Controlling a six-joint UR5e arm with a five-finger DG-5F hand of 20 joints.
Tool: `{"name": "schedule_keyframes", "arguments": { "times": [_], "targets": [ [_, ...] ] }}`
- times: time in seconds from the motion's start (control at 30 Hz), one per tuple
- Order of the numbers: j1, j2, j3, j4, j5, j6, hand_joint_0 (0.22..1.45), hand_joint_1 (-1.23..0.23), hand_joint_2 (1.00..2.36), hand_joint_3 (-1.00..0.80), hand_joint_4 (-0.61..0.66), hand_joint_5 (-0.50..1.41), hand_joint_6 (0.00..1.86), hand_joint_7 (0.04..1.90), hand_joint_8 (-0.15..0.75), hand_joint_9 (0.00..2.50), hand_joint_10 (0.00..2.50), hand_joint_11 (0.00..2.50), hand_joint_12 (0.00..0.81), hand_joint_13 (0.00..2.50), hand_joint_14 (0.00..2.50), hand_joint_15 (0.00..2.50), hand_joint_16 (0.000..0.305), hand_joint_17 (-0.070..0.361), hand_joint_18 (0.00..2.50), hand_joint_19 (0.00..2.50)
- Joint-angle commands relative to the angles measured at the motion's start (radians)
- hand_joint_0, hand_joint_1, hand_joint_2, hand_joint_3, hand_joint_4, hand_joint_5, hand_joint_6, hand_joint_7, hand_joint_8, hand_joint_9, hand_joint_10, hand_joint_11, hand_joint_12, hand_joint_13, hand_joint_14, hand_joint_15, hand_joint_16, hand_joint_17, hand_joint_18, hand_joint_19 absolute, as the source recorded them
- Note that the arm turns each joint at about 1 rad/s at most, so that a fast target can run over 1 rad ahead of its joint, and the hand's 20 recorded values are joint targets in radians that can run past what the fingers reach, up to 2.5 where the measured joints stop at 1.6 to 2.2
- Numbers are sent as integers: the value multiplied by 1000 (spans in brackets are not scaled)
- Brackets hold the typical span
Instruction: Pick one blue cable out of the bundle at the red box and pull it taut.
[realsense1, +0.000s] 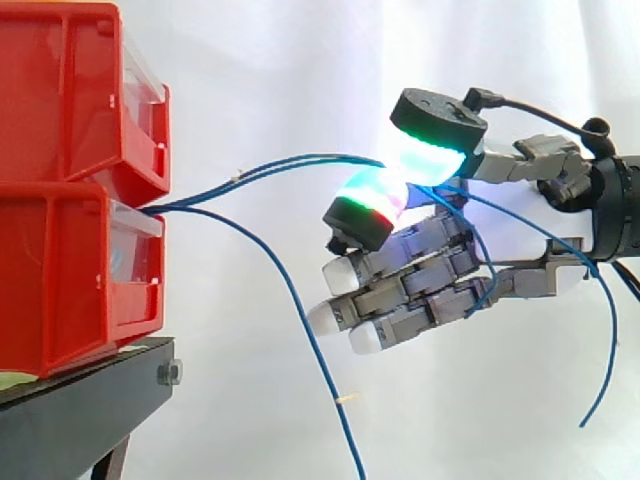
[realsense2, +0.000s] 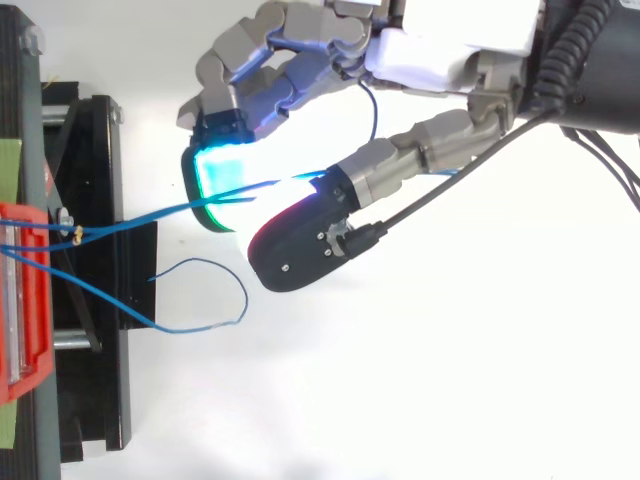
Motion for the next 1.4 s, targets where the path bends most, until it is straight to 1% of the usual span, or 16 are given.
{"name": "schedule_keyframes", "arguments": {
  "times": [0.0,0.27,0.37,0.4,0.43,0.53,0.63,0.67,0.87,1.03,1.27,1.37],
  "targets": [
    [0,0,0,0,0,0,690,-942,1010,-379,-8,-147,860,1097,251,740,9,351,362,398,7,169,54,121,379,199],
    [0,0,1,0,6,0,709,-956,1010,-392,-31,-150,863,1127,246,724,8,341,362,400,6,159,54,121,391,191],
    [-1,0,0,0,5,0,721,-960,1006,-421,-42,-154,871,1122,240,720,8,342,362,400,7,162,54,121,399,189],
    [0,0,0,0,5,0,730,-965,1002,-480,-33,-158,874,1088,236,715,10,332,361,396,7,161,54,121,400,178],
    [0,0,1,0,6,1,726,-970,1000,-500,-20,-159,873,1056,237,714,8,336,360,392,6,159,54,121,399,181],
    [0,-1,0,-1,6,3,656,-976,1000,-500,33,-157,863,1063,235,706,8,339,360,388,7,170,54,121,388,201],
    [0,0,1,-1,6,4,546,-929,1000,-500,57,-154,860,1054,244,711,8,337,370,385,7,177,56,125,373,217],
    [0,0,1,-1,6,4,503,-884,1000,-500,76,-150,855,1062,256,720,8,341,382,386,7,180,58,131,378,226],
    [0,0,1,-1,6,4,472,-797,1000,-500,91,-141,846,1060,271,743,8,342,392,386,7,181,61,137,366,241],
    [0,0,1,-1,6,4,475,-660,1000,-500,81,-134,838,1096,261,776,7,333,393,385,7,178,61,137,360,251],
    [0,0,1,0,6,4,478,-621,1000,-500,78,-133,834,1096,267,782,9,330,392,383,7,190,61,137,345,263],
    [0,-1,1,0,6,4,508,-632,1000,-500,68,-133,832,1112,259,777,8,335,381,376,8,189,58,131,330,268]
  ]
}}
